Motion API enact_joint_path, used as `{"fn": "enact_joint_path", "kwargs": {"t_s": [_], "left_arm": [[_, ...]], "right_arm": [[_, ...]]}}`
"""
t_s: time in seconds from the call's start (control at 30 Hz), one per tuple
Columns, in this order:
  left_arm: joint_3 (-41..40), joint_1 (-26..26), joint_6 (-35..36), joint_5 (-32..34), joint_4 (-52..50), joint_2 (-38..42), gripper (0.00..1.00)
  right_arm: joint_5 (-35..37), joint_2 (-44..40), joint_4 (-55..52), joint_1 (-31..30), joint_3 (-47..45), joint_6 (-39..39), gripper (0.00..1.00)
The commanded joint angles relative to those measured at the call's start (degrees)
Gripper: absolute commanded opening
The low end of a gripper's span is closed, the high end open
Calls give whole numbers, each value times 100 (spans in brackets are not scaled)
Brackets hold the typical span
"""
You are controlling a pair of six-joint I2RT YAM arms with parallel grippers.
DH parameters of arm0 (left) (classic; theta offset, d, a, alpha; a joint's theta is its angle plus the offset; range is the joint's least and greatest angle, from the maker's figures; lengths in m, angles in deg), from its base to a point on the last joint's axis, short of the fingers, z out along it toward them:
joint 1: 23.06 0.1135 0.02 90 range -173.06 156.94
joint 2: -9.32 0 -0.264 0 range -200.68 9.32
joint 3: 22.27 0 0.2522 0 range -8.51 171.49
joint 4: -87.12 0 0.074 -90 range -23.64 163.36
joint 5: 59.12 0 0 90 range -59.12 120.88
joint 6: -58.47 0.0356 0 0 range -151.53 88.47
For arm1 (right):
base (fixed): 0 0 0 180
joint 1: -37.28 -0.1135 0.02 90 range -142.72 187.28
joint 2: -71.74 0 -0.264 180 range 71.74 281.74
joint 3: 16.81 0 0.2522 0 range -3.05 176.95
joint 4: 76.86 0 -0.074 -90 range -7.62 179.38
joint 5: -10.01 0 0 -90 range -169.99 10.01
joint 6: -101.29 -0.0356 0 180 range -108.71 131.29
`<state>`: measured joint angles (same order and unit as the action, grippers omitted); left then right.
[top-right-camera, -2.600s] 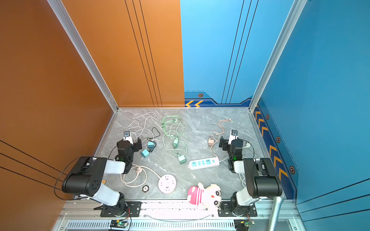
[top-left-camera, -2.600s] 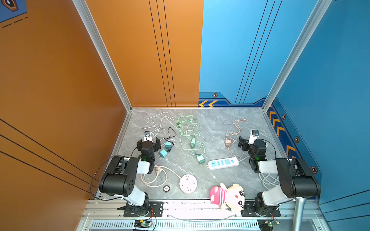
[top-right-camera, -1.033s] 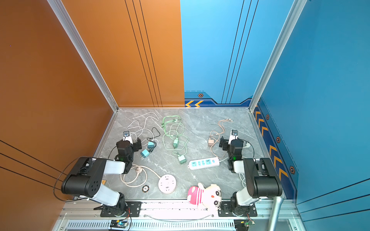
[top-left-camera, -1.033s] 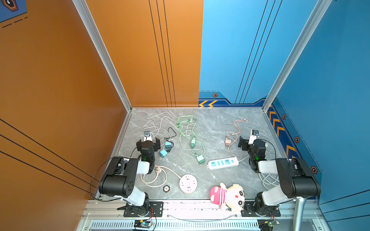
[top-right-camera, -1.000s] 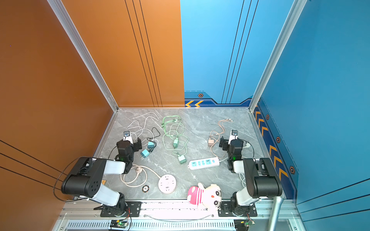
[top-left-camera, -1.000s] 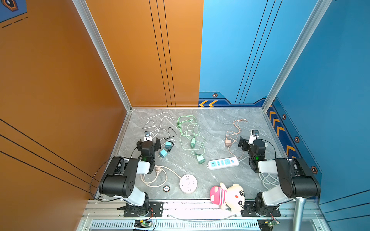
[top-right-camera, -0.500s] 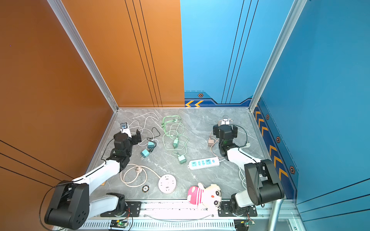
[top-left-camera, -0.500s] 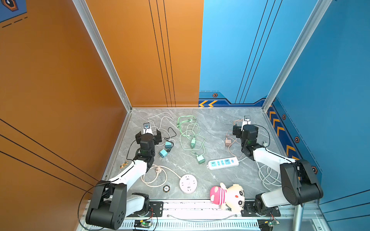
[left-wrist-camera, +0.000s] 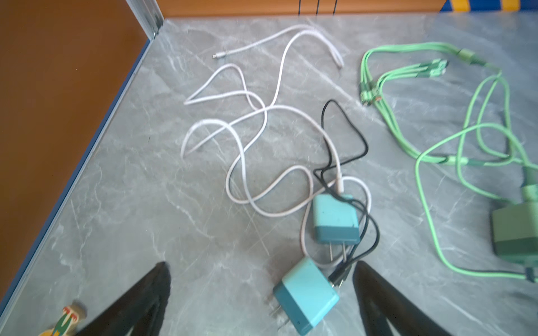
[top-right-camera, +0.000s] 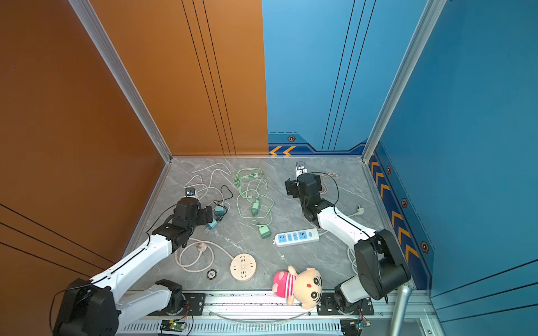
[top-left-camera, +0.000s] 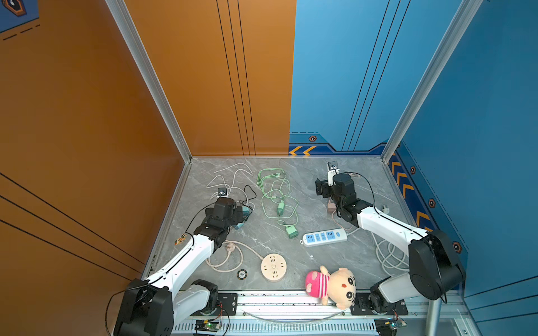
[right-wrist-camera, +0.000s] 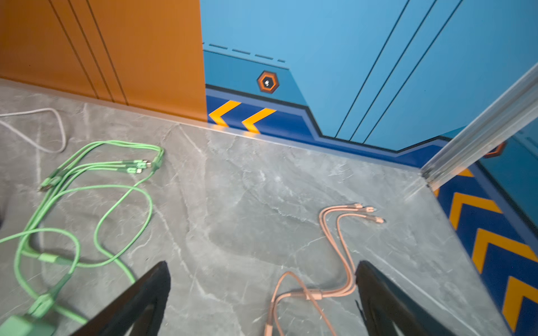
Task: Insert plugs into power strip
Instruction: Pick up the plug from the middle-left of the table.
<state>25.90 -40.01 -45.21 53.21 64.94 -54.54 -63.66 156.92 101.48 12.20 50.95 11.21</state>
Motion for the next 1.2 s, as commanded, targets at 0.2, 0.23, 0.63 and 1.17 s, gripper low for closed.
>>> {"fn": "enact_joint_path", "kwargs": {"t_s": [0.2,0.23,0.63,1.17], "left_arm": [[755,8,-27,-171,-1443,-898,98],[852,-8,39,-189,-1578,-1057,98],[1354,-201,469,-730,-1873,-2112,95],[1696,139,853,-1598,-1880,-2607,80]], "right_arm": [[-1075,-27,-1325,-6,790,-731,100],[-1109,-29,-1369,-6,805,-759,100],[-1092,-269,-1603,-14,786,-803,100],[-986,-370,-1755,-14,752,-817,100]]}}
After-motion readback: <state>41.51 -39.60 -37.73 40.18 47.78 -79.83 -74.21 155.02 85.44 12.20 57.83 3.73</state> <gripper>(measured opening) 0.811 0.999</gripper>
